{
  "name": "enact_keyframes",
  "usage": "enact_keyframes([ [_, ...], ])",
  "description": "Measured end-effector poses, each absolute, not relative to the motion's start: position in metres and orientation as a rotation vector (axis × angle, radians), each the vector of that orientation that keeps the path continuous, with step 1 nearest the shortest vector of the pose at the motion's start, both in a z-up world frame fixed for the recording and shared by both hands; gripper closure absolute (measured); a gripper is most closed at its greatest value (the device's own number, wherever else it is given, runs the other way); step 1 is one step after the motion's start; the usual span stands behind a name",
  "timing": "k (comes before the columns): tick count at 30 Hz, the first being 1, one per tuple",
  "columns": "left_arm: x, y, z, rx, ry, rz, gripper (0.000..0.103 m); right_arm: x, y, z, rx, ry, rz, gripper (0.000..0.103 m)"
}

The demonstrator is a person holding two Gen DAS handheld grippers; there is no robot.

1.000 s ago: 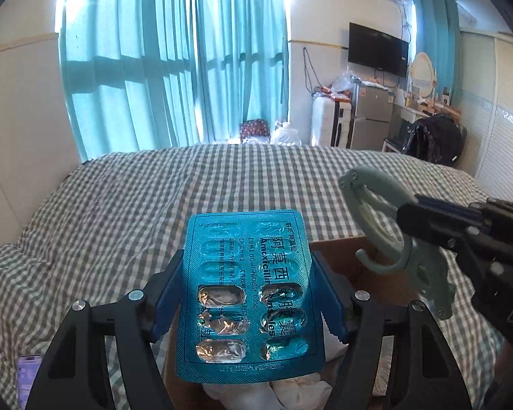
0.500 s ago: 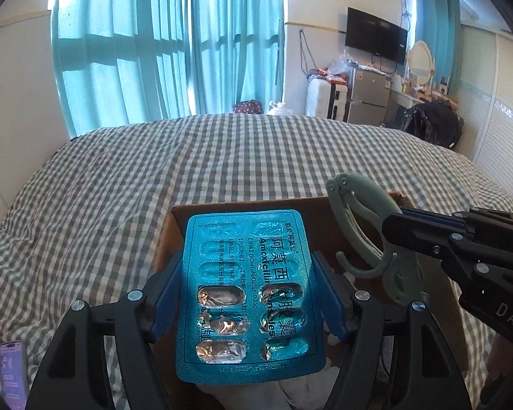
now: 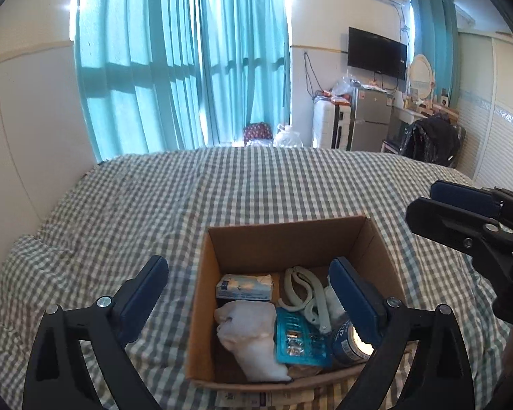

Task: Organize objects
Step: 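Open both grippers to drop blister pack and hangers into the box, then move the right gripper to the white tube and grasp it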

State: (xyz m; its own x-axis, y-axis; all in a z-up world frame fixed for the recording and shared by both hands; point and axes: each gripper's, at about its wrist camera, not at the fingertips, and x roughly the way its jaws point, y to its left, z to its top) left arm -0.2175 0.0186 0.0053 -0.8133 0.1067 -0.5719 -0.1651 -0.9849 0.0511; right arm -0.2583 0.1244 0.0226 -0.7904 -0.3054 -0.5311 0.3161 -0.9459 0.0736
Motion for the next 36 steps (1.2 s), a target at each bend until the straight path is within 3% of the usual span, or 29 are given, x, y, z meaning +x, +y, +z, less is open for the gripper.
enact_keyframes([
  [10,-0.161,0.001,0.045,-0.773,0.165,2.939,0.0,-0.18,0.12,0.07,0.689,0.136,-2.748,0.04],
  [18,-0.126,-0.022,0.04,-0.777,0.144,2.968,0.0,-0.14,0.109,0.061,0.704,0.126,-2.719,0.038],
  [36,-0.129,-0.054,-0.107,-1.172,0.06,2.938,0.0,-0.17,0.056,-0.118,1.161,0.097,-2.485,0.038],
])
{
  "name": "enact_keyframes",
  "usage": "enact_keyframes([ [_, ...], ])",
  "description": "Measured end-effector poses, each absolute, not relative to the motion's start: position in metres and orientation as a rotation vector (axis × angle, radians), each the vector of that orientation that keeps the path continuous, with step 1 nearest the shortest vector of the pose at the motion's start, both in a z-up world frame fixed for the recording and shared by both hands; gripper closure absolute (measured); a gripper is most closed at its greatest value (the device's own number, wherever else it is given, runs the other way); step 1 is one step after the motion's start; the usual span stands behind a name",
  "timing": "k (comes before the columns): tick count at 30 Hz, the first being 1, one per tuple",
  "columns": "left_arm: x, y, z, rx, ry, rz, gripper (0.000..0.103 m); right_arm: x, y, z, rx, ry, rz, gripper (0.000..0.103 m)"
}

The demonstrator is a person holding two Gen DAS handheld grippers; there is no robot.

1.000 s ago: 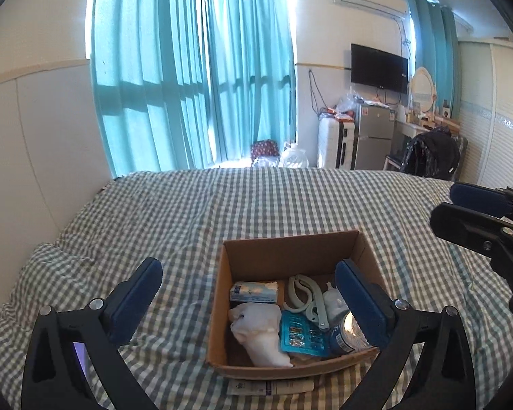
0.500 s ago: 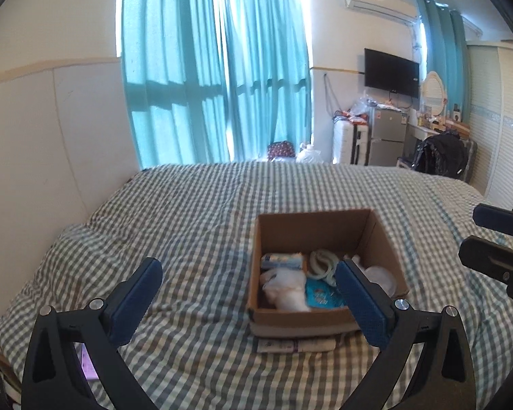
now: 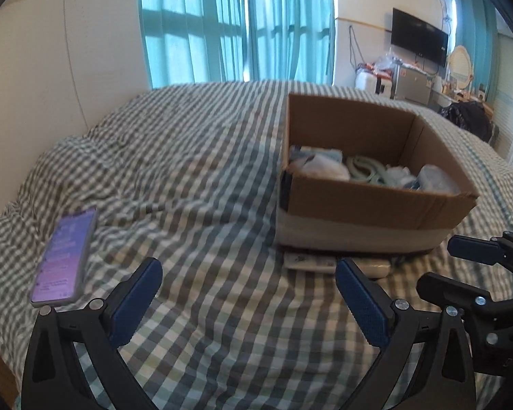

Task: Organize objects
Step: 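Move the right gripper to the white tube and grasp it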

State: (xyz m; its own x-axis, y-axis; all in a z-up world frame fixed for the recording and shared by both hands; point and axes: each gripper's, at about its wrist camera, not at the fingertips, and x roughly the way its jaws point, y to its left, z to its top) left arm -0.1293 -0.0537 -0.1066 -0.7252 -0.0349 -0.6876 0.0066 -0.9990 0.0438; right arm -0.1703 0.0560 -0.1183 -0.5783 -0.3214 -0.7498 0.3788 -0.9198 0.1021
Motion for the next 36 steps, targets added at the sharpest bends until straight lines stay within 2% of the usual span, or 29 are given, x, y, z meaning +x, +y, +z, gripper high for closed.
enact_keyframes([
  [7,-0.15,-0.064,-0.137,1.263,-0.074,-2.769,0.0,-0.204,0.029,-0.163,1.277,0.164,-2.431,0.038],
  [12,-0.154,-0.08,-0.146,1.334,0.057,-2.718,0.0,-0.221,0.03,-0.185,1.339,0.09,-2.418,0.038],
  [15,-0.152,-0.079,-0.146,1.326,0.057,-2.718,0.0,-0.228,0.028,-0.196,1.37,0.099,-2.425,0.038],
  [17,-0.151,-0.076,-0.147,1.325,0.029,-2.712,0.0,-0.23,0.027,-0.198,1.379,0.074,-2.432,0.042],
  [19,-0.151,-0.073,-0.148,1.322,0.005,-2.708,0.0,-0.227,0.026,-0.198,1.374,0.104,-2.455,0.065],
  [22,-0.151,-0.072,-0.148,1.313,-0.003,-2.711,0.0,-0.212,0.022,-0.192,1.338,0.185,-2.444,0.073],
  [31,-0.13,-0.054,-0.139,1.259,-0.044,-2.808,0.0,-0.13,0.065,-0.165,1.274,0.293,-2.517,0.084],
  [36,-0.115,-0.042,-0.14,1.296,-0.023,-2.845,0.0,-0.106,0.104,-0.165,1.361,0.161,-2.522,0.085],
])
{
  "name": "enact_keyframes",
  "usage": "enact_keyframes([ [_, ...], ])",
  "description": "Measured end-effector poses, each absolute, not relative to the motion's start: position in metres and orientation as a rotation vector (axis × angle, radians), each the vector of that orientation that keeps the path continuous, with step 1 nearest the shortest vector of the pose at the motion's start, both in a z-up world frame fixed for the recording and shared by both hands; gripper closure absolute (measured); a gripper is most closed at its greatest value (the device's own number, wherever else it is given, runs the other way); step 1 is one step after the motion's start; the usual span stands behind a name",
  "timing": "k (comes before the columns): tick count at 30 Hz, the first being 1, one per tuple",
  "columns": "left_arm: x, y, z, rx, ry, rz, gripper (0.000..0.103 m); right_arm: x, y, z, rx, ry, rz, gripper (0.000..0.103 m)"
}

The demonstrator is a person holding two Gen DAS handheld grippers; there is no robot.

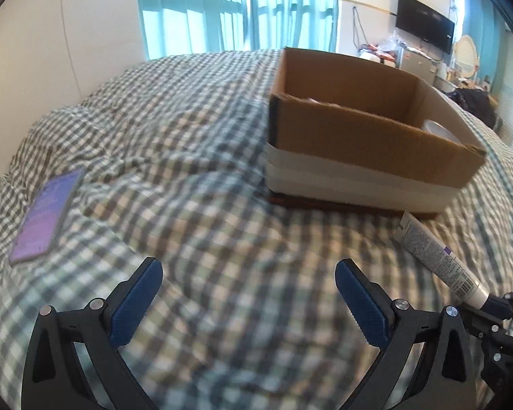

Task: Organize objects
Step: 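Move the right gripper to the white tube and grasp it, then lift the white tube with the right gripper and carry it over the box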

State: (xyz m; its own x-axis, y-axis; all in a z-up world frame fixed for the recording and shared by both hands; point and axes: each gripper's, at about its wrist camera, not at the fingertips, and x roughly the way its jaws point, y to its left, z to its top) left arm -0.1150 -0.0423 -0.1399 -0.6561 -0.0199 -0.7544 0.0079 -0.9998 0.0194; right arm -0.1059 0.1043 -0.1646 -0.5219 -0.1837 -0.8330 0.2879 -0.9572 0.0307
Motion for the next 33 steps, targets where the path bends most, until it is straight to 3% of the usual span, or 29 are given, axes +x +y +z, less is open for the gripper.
enact_keyframes([
  [4,-0.106,-0.037,-0.143,1.323,-0.017,-2.851,0.0,-0.1,0.113,-0.167,1.375,0.063,-2.529,0.084],
  [10,-0.104,-0.037,-0.148,1.33,-0.019,-2.839,0.0,-0.122,0.087,-0.175,1.351,0.115,-2.495,0.083],
  [11,-0.105,-0.037,-0.149,1.338,-0.018,-2.835,0.0,-0.126,0.08,-0.179,1.358,0.112,-2.493,0.081],
  [13,-0.107,-0.038,-0.152,1.35,-0.016,-2.827,0.0,-0.134,0.078,-0.182,1.371,0.089,-2.492,0.067],
  [15,-0.107,-0.039,-0.154,1.356,-0.009,-2.824,0.0,-0.138,0.076,-0.184,1.365,0.065,-2.493,0.064],
  [20,-0.111,-0.04,-0.157,1.372,-0.003,-2.812,0.0,-0.149,0.073,-0.185,1.346,0.068,-2.485,0.066],
  [21,-0.111,-0.04,-0.158,1.375,-0.007,-2.809,0.0,-0.152,0.071,-0.184,1.341,0.069,-2.482,0.077],
  [22,-0.111,-0.04,-0.158,1.376,-0.008,-2.809,0.0,-0.153,0.07,-0.184,1.335,0.076,-2.484,0.079],
  [33,-0.106,-0.035,-0.151,1.364,-0.028,-2.818,0.0,-0.132,0.069,-0.165,1.228,0.119,-2.521,0.079],
])
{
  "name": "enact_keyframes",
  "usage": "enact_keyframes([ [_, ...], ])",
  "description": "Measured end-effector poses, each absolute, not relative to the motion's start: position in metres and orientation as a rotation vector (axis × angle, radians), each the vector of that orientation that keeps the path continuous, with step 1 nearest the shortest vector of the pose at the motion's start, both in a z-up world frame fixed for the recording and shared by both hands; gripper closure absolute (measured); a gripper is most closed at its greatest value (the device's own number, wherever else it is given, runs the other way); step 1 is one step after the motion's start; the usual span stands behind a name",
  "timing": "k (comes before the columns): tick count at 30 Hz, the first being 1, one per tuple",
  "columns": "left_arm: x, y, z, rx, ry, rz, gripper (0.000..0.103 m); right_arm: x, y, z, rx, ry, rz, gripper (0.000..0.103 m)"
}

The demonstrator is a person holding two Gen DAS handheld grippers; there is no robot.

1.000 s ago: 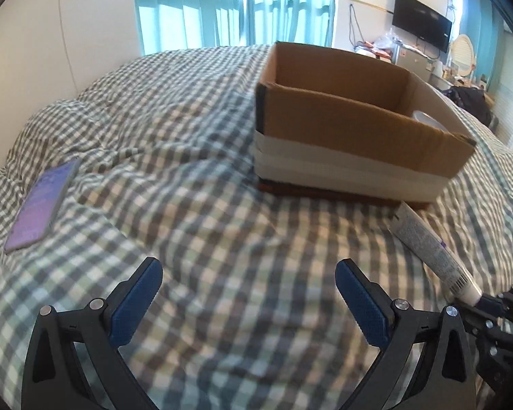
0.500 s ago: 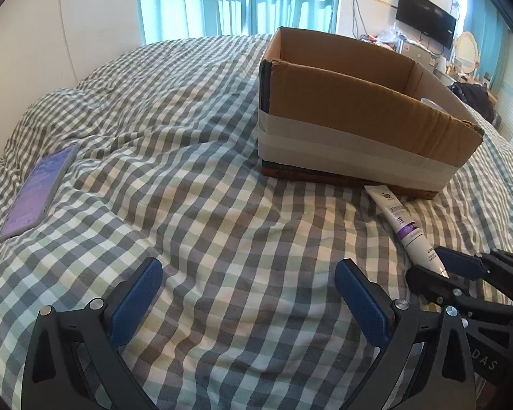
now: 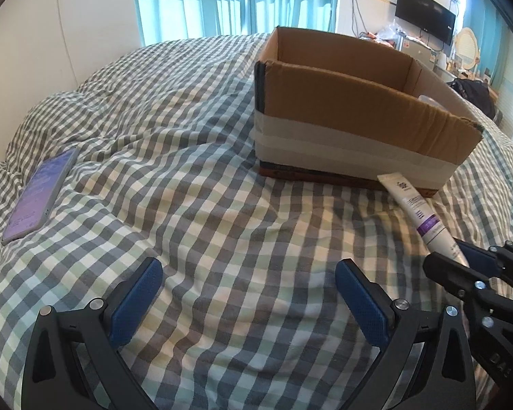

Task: Organize objects
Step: 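Lift the white tube with the right gripper and carry it over the box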

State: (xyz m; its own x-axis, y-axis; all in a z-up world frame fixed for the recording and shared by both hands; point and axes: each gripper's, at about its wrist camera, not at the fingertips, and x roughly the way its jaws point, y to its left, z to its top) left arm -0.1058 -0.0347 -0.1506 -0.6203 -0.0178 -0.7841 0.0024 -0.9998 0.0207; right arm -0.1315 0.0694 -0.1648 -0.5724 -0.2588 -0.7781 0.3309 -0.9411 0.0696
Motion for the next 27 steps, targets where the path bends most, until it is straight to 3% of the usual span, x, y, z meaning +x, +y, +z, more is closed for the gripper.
enact_keyframes([
  [6,-0.099,-0.031,-0.132,1.327,0.015,-2.862,0.0,-0.116,0.079,-0.134,1.151,0.084,-2.55,0.079],
  [16,-0.1,-0.014,-0.053,1.072,-0.024,-3.023,0.0,-0.102,0.095,-0.063,0.951,0.086,-2.639,0.079],
  [27,-0.156,-0.006,-0.001,0.871,-0.091,-3.081,0.0,-0.151,0.107,-0.005,0.804,0.078,-2.667,0.079],
])
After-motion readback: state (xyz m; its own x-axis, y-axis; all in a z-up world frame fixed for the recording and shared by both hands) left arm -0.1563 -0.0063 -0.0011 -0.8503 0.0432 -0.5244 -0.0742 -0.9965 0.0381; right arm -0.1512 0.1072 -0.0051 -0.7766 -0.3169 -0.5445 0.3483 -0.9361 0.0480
